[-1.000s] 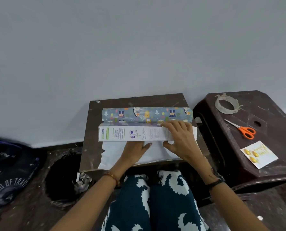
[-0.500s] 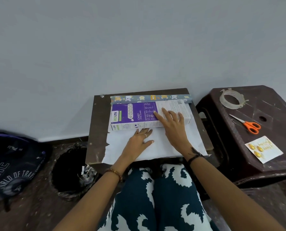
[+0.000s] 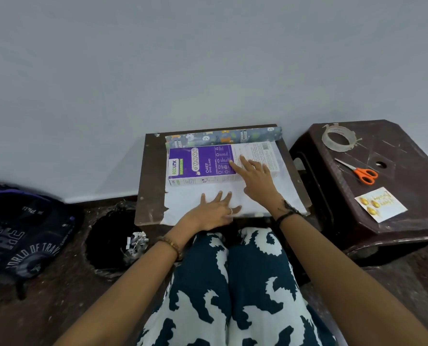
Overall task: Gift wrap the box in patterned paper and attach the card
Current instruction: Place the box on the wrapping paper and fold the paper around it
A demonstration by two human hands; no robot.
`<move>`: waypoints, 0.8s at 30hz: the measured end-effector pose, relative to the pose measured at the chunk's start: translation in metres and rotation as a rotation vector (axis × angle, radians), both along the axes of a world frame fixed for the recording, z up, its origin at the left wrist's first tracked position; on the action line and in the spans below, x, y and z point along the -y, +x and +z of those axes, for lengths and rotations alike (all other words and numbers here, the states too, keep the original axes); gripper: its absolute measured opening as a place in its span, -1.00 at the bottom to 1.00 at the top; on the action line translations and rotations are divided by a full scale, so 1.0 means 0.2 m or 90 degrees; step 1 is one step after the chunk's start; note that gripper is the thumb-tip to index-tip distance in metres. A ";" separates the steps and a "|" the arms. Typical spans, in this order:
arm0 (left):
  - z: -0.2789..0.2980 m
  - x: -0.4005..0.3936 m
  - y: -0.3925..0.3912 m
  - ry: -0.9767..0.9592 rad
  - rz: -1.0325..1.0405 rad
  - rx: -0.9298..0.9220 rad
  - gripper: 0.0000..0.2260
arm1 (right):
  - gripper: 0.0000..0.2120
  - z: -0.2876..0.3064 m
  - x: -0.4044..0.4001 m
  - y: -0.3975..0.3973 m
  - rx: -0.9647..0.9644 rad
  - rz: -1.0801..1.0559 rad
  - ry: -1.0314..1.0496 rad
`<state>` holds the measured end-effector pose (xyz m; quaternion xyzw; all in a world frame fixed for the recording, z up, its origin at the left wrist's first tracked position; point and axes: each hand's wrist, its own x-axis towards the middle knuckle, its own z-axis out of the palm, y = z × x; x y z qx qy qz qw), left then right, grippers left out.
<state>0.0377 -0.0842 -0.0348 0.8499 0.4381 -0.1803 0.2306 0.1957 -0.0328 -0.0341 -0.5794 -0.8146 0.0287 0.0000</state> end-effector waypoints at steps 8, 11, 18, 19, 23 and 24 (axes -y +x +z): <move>0.25 0.12 -0.04 -0.244 0.208 0.156 -0.65 | -0.43 0.09 0.16 -0.01 -0.017 -0.031 -0.046; 0.34 0.17 -0.03 -0.294 0.211 0.138 -0.81 | -0.39 0.12 0.23 0.00 -0.007 -0.021 -0.066; 0.36 0.24 0.00 -0.372 0.171 0.057 -0.62 | -0.26 0.18 0.30 0.01 0.029 0.022 -0.142; 0.36 0.26 0.01 -0.377 0.167 0.058 -0.61 | -0.27 0.18 0.31 0.01 0.030 0.021 -0.141; 0.37 0.29 0.02 -0.365 0.186 0.037 -0.57 | -0.27 0.17 0.31 0.01 0.019 0.017 -0.146; 0.37 0.29 0.02 -0.365 0.183 0.031 -0.56 | -0.28 0.17 0.31 0.01 0.018 0.016 -0.142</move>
